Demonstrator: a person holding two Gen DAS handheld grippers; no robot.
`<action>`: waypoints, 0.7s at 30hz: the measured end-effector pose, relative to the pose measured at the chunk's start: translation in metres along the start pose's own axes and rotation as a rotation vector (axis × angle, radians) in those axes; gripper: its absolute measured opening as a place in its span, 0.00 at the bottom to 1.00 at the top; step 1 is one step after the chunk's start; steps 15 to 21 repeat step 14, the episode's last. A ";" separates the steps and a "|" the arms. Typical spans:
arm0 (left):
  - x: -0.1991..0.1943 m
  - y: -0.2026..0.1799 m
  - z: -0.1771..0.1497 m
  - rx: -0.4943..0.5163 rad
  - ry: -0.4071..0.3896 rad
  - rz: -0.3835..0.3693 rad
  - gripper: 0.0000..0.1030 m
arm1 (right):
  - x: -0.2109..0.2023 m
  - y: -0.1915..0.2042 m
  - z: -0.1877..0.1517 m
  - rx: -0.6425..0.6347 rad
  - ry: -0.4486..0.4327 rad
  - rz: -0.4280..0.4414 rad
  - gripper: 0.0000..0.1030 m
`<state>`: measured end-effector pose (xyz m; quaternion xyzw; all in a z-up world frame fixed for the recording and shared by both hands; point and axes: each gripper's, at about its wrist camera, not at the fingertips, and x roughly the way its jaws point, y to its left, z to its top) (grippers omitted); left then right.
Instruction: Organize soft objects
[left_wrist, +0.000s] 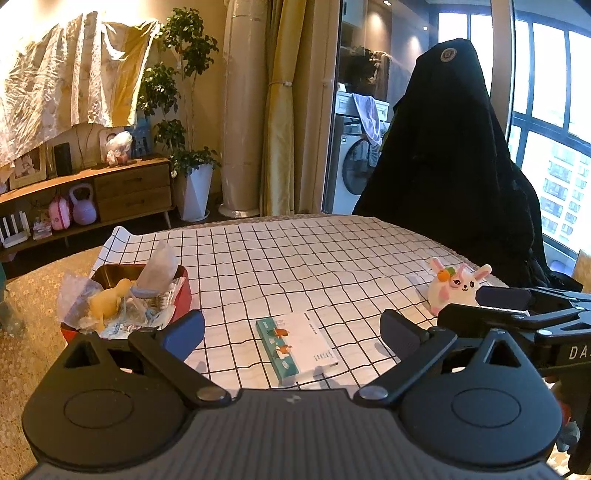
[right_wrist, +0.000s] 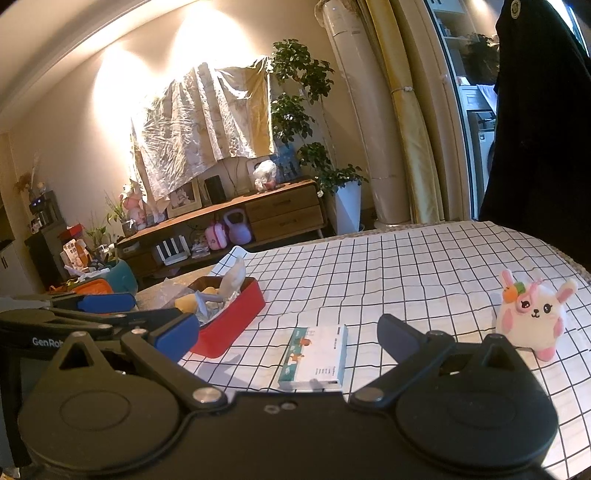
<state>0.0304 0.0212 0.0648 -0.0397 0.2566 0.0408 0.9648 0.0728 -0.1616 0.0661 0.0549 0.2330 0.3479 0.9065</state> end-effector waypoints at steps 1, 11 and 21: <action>0.000 0.000 0.000 -0.002 -0.001 0.002 0.99 | 0.000 0.000 0.000 0.002 0.000 -0.001 1.00; 0.002 0.003 -0.002 -0.023 -0.007 0.030 0.99 | -0.001 0.001 -0.004 0.013 0.005 -0.012 1.00; 0.002 0.003 -0.003 -0.025 -0.003 0.024 0.99 | -0.002 0.001 -0.005 0.017 0.006 -0.018 1.00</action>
